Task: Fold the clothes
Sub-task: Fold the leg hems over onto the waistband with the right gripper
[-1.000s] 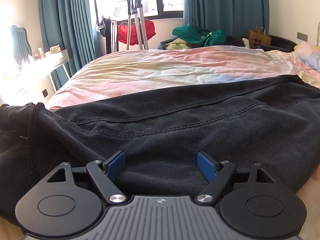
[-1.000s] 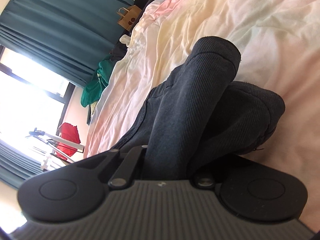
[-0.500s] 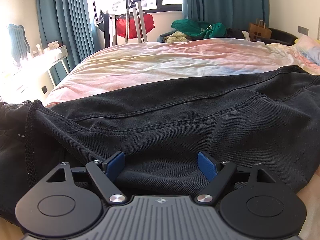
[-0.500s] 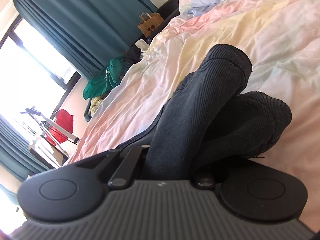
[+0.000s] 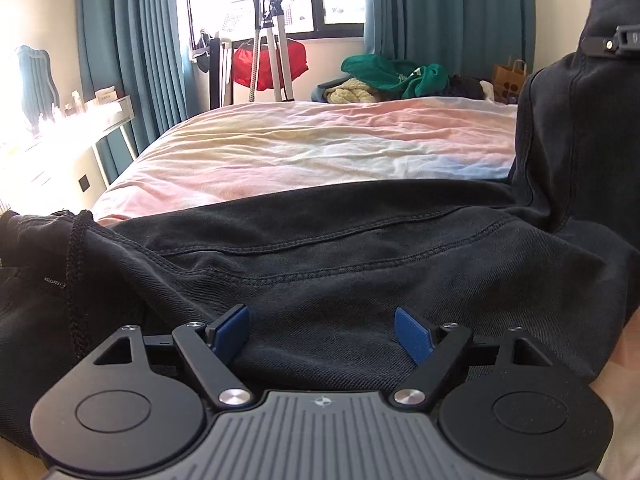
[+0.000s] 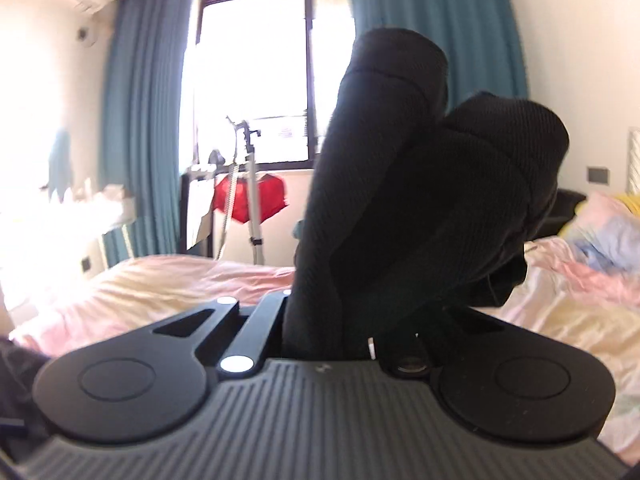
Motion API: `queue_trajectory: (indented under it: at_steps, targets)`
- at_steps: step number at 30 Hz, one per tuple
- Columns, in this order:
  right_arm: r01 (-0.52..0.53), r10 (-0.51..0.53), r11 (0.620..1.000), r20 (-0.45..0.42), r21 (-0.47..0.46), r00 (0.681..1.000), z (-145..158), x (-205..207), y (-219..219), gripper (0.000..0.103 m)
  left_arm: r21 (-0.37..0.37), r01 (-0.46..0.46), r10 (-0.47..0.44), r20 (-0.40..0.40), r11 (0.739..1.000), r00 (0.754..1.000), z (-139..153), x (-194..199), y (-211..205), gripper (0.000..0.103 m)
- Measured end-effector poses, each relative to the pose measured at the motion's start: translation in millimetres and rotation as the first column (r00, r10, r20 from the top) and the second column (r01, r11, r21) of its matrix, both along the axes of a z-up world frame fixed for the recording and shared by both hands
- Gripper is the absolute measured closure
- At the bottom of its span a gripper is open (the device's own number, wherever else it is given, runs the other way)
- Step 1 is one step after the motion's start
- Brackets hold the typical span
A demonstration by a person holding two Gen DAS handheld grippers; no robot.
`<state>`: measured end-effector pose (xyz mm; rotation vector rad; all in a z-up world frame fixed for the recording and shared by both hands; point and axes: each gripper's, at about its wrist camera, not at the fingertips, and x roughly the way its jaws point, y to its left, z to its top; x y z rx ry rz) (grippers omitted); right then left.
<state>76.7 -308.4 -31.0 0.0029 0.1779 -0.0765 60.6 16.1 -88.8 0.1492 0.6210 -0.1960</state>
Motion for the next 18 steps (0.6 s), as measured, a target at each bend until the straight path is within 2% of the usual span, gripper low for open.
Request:
queue_trajectory:
  at_steps: [1,2,4,5,8,12,16,18]
  targets:
    - [-0.081,0.078,0.994,-0.053,-0.073,0.996,-4.8,2.9,25.6,0.093,-0.017,-0.025,0.025,0.010,1.000,1.000,6.2,-2.2,5.5,0.022]
    - [-0.135,0.125,0.986,-0.106,-0.094,0.987,-12.1,4.2,41.6,0.093,-0.034,-0.048,0.049,0.018,0.998,0.999,11.7,-3.5,11.1,0.022]
    - [-0.250,0.205,0.956,-0.257,-0.155,0.944,-42.7,6.7,83.3,0.092,-0.067,-0.089,0.091,0.029,0.994,0.995,21.4,-4.2,22.5,0.022]
    - [-0.301,0.227,0.934,-0.329,-0.193,0.916,-58.9,7.2,102.4,0.092,-0.083,-0.107,0.110,0.029,0.991,0.994,25.6,-3.4,28.3,0.022]
    - [-0.378,0.200,0.878,-0.491,-0.294,0.848,-104.9,7.5,140.8,0.089,-0.091,-0.160,0.163,0.026,0.983,0.986,30.8,-0.8,38.3,0.022]
    - [-0.372,0.161,0.846,-0.483,-0.382,0.861,-112.7,4.3,149.0,0.088,-0.124,-0.198,0.200,-0.003,0.972,0.980,34.8,3.9,49.7,0.022]
    - [-0.321,0.173,0.899,-0.432,-0.298,0.885,-88.2,0.9,146.3,0.089,-0.151,-0.208,0.214,0.022,0.966,0.977,43.5,3.3,55.6,0.022]
    - [-0.290,0.187,0.936,-0.415,-0.200,0.890,-77.3,2.4,146.8,0.088,-0.169,-0.209,0.217,0.030,0.963,0.976,46.7,3.2,58.8,0.022]
